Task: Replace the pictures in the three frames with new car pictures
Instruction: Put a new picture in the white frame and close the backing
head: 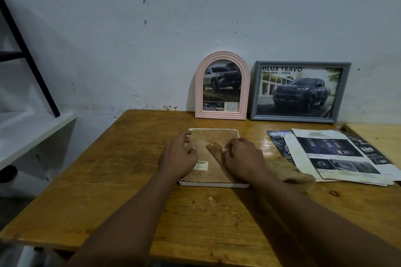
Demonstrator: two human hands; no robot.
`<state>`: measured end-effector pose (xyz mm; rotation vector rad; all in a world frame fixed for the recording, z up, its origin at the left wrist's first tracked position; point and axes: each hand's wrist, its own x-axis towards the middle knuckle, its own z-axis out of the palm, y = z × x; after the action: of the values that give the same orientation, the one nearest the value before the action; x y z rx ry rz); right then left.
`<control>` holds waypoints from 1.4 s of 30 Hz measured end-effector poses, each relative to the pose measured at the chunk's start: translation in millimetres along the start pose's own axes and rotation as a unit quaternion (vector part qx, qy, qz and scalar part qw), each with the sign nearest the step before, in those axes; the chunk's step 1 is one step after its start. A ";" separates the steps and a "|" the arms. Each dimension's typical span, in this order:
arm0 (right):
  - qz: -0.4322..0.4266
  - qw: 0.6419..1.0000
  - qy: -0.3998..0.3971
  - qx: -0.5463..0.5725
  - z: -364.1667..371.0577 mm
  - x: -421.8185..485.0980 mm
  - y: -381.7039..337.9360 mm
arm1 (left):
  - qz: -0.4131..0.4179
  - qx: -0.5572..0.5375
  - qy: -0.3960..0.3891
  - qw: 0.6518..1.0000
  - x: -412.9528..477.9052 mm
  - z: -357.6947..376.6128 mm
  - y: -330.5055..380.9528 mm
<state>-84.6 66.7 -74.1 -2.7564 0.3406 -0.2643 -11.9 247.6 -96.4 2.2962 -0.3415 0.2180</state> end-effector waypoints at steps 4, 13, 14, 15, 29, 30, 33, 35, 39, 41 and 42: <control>0.005 0.998 0.049 -0.036 12.5 0.6 -7.9 | 0.010 -0.002 -0.007 1.000 -2.2 -0.7 -2.5; -0.015 0.997 0.006 -0.069 10.6 3.1 -8.3 | 0.059 0.116 -0.013 0.991 2.5 4.6 3.5; -0.015 0.997 0.006 -0.071 11.1 3.5 -9.4 | 0.062 0.127 -0.010 0.990 3.2 5.1 5.5; -0.012 0.997 0.009 -0.070 12.6 3.2 -10.9 | 0.062 0.134 -0.007 0.989 4.0 5.9 7.3; 0.021 0.999 -0.037 0.029 12.2 14.5 -12.9 | -0.044 0.057 0.022 0.997 9.7 1.0 3.5; 0.017 0.999 -0.033 0.031 7.6 18.1 -9.7 | -0.038 0.069 0.020 0.997 10.4 2.3 4.0; 0.007 0.999 0.013 0.038 3.3 21.9 2.7 | -0.023 0.120 0.035 0.992 7.9 8.1 8.1; -0.001 0.998 0.046 0.042 10.1 16.6 8.3 | -0.028 0.105 0.041 0.993 7.6 7.6 8.2; -0.017 0.999 0.049 0.015 19.5 13.3 4.6 | -0.028 0.036 0.024 0.999 5.1 2.3 4.1; -0.023 0.999 0.032 -0.002 20.3 15.2 2.0 | -0.015 0.048 0.011 0.999 2.7 2.6 5.2; -0.027 0.999 0.029 -0.005 21.2 15.5 1.8 | -0.008 0.061 0.006 0.998 1.7 3.1 5.8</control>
<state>-65.4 67.7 -92.1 -2.7749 0.2838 -0.3569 -11.9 241.2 -94.0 2.4153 -0.3118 0.2515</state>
